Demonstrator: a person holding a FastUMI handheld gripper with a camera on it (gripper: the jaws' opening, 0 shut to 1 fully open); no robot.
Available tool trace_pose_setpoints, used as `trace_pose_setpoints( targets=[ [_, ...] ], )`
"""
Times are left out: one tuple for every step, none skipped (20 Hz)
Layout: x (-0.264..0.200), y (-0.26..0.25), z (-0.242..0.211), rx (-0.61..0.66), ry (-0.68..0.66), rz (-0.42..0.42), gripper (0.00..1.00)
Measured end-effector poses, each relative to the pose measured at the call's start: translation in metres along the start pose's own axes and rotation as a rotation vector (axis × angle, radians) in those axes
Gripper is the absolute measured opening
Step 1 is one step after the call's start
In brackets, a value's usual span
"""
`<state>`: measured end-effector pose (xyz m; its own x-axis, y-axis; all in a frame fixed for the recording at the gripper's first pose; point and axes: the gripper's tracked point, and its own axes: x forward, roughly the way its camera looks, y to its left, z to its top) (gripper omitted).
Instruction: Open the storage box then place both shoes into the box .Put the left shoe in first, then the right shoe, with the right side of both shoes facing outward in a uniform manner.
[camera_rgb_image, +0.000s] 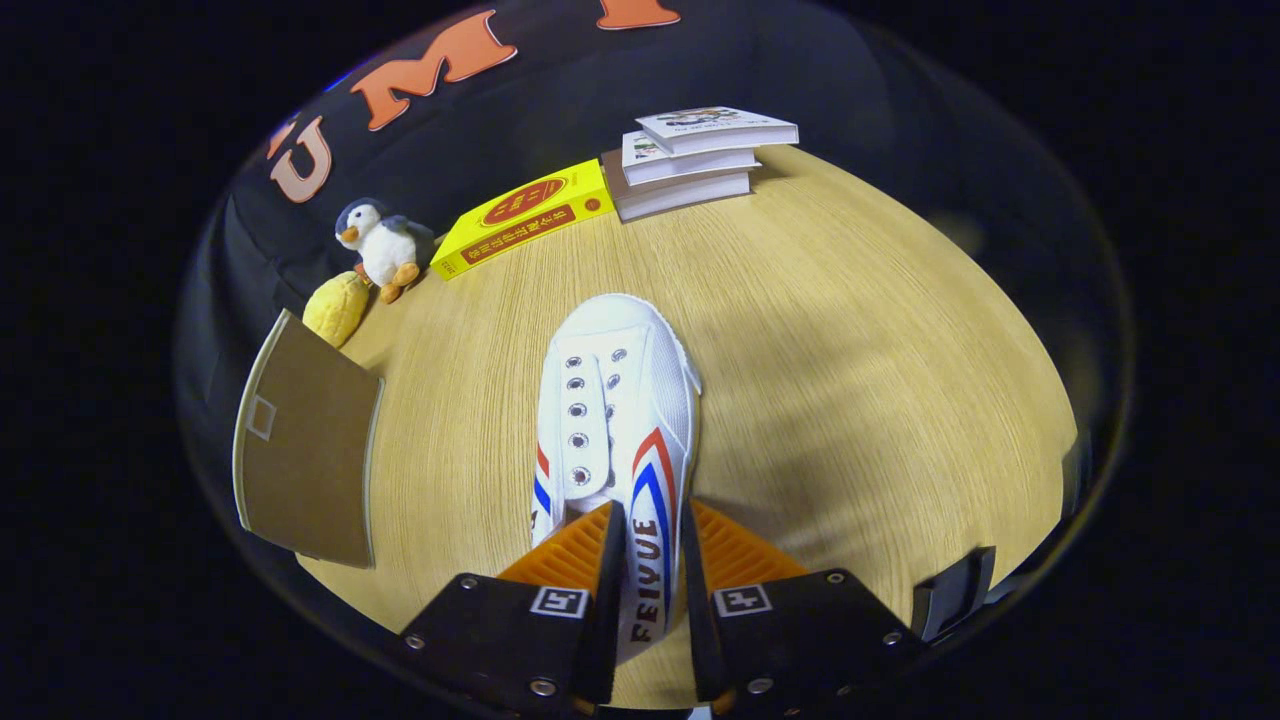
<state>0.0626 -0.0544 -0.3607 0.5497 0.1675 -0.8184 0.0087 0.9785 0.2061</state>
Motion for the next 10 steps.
trace_pose_setpoints(
  targets=[
    [-0.003,-0.002,0.001,0.014,-0.01,-0.006,0.21],
    [-0.003,-0.002,0.003,0.039,-0.022,-0.013,0.15],
    [-0.005,0.0,0.003,0.051,-0.022,-0.012,0.05],
    [-0.009,0.001,0.005,0.054,-0.035,-0.023,0.04],
    [-0.016,0.002,0.005,0.051,-0.038,-0.032,0.01],
    [-0.022,0.005,0.008,0.051,-0.049,-0.03,0.01],
    [-0.029,0.01,0.012,0.06,-0.063,-0.024,0.01],
    [-0.036,0.018,0.016,0.07,-0.07,-0.012,0.01],
    [-0.043,0.025,0.019,0.079,-0.079,-0.004,0.01],
    [-0.051,0.032,0.024,0.085,-0.091,0.0,0.01]
  ],
)
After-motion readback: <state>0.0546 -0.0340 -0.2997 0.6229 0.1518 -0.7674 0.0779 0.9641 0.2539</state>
